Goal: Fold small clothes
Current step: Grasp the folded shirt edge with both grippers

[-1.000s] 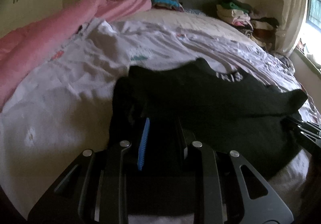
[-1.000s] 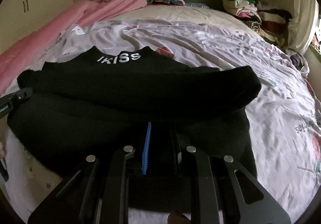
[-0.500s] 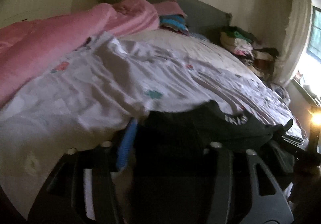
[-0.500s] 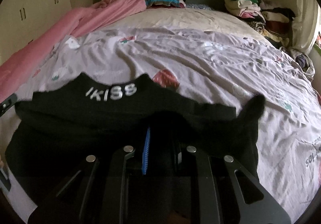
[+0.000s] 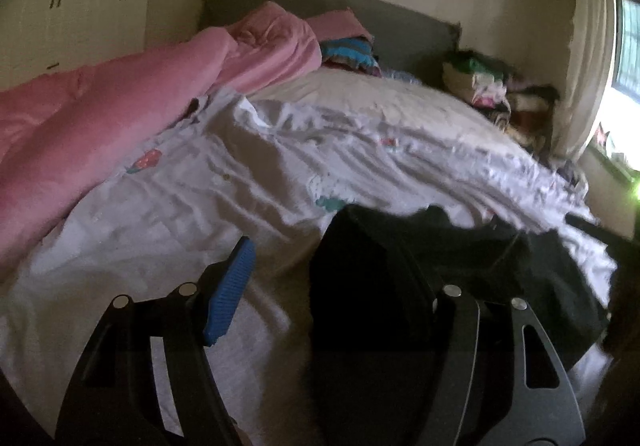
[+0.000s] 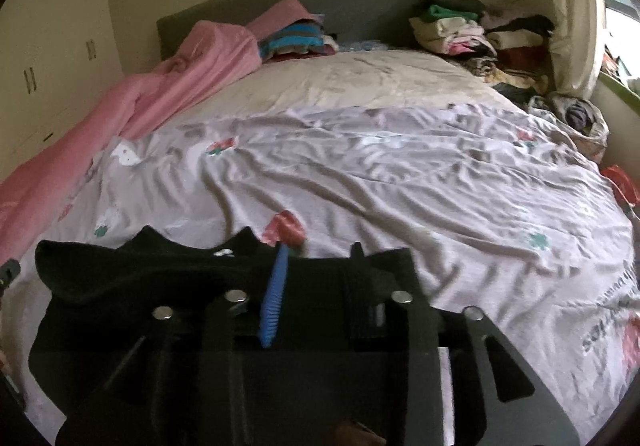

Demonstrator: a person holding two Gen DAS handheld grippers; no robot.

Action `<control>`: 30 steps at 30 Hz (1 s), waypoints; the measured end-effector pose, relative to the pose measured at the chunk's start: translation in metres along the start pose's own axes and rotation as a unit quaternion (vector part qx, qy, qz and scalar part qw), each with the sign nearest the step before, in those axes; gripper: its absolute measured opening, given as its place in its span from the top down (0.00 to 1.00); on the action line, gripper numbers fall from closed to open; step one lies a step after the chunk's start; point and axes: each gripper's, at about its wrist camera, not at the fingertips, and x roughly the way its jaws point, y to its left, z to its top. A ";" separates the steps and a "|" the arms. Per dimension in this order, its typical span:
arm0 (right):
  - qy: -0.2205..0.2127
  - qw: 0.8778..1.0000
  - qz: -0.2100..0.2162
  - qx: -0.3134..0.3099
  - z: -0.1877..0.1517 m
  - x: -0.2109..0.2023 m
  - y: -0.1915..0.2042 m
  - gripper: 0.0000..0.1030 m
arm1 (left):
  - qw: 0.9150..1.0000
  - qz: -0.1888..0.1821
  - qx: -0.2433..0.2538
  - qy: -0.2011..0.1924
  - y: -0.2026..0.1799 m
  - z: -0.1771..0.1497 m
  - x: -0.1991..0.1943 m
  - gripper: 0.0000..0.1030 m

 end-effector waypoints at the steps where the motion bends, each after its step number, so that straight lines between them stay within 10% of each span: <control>1: 0.001 1.000 -0.009 0.006 -0.003 -0.003 -0.008 0.63 | 1.000 -0.001 -0.004 0.015 0.002 -0.003 0.008 0.42; 13: 0.084 0.996 -0.017 0.016 -0.030 0.025 -0.042 0.42 | 0.989 -0.052 -0.111 0.078 0.032 -0.018 0.055 0.56; 18: 0.079 0.996 -0.032 -0.009 -0.034 0.031 -0.030 0.89 | 0.990 -0.060 -0.094 0.083 0.021 -0.021 0.057 0.95; 30: 0.003 0.999 -0.036 0.024 -0.015 0.005 -0.043 0.93 | 0.998 -0.032 -0.046 0.012 0.006 0.000 0.029 0.99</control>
